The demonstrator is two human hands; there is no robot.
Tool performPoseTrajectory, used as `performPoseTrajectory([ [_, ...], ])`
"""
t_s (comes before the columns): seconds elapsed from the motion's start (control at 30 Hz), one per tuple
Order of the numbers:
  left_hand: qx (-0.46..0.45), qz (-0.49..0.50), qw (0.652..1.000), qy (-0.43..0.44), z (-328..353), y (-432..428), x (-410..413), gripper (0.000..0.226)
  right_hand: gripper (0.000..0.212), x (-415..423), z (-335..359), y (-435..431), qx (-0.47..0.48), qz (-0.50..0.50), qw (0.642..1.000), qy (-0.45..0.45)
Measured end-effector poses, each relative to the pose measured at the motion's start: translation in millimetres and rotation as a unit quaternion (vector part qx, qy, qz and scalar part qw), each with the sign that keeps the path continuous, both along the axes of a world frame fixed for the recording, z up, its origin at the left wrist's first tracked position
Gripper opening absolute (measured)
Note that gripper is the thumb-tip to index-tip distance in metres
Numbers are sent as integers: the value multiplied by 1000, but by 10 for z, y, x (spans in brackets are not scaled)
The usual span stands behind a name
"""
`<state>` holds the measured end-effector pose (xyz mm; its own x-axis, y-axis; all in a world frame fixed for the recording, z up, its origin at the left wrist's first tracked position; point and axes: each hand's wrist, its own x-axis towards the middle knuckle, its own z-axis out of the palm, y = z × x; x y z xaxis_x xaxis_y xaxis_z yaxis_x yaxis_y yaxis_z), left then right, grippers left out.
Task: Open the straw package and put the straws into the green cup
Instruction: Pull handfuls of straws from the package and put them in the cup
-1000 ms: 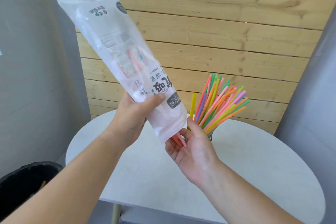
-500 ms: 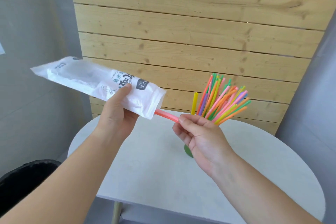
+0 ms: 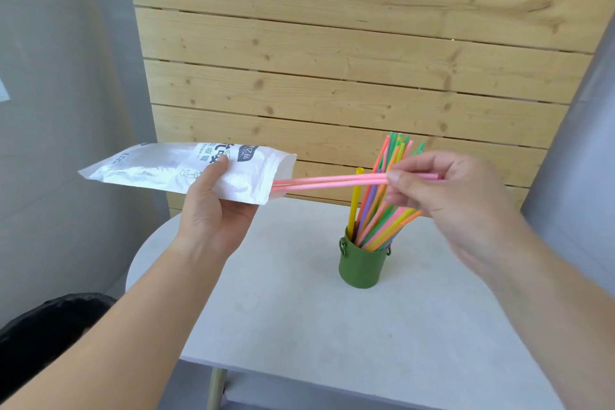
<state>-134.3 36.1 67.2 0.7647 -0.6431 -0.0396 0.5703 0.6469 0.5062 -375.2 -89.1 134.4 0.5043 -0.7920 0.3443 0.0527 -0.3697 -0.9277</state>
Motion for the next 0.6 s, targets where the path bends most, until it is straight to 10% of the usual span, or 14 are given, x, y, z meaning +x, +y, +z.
performPoseTrajectory([
  [0.6,28,-14,999,-22,-157,-103,-92,17,12,-689,853,-395,-224,-71,941,246],
])
